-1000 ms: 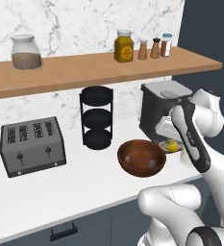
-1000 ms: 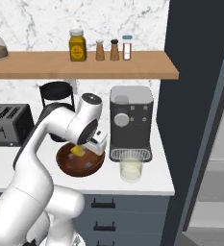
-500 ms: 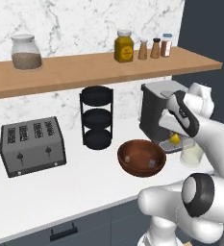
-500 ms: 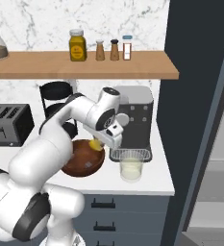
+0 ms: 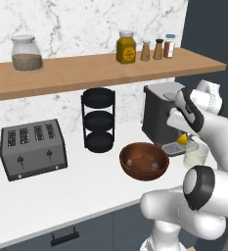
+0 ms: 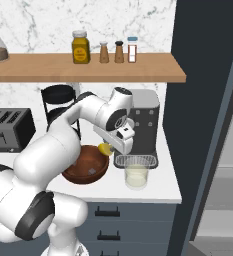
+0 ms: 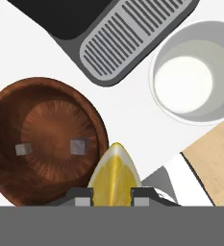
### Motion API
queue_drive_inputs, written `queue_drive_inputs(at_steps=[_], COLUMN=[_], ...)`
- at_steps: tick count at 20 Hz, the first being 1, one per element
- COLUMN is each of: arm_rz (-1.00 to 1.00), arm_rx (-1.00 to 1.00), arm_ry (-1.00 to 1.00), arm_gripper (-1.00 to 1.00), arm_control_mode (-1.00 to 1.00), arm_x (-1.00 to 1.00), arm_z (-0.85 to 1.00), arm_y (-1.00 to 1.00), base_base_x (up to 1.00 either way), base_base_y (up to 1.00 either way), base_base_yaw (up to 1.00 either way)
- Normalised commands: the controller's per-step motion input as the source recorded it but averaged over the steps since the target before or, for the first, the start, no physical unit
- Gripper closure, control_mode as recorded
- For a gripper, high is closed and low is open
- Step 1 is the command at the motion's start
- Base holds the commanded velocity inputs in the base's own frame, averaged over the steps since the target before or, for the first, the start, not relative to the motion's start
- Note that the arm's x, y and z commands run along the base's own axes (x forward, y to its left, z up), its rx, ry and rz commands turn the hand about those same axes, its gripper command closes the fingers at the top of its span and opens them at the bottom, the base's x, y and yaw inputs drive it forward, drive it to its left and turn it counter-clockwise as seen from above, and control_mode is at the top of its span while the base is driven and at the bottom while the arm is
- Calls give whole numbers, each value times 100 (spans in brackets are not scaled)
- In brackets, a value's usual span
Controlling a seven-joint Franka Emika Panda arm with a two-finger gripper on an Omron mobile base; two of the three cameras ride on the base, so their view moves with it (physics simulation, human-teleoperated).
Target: Grab a lemon wedge from the fridge and one ice cube from the ice bowl, and put them in the glass of lemonade.
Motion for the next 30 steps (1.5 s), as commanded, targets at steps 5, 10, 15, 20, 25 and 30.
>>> queue_drive_inputs(at_steps=[5, 10, 15, 20, 25, 30], arm_rz=[0, 1, 6, 0, 0, 0], arm_rx=[-5, -5, -7, -6, 0, 0], arm_ry=[-7, -18, -5, 15, 11, 0], arm_gripper=[100, 100, 100, 100, 100, 100], arm_control_mode=[-100, -100, -100, -100, -100, -100], arm_x=[0, 0, 0, 12, 5, 1], arm_z=[-19, -12, -2, -38, -5, 0], arm_y=[-17, -17, -29, -35, -30, -17], base_base_x=[0, 0, 0, 0, 0, 0], base_base_y=[0, 0, 0, 0, 0, 0], base_base_yaw=[0, 0, 0, 0, 0, 0])
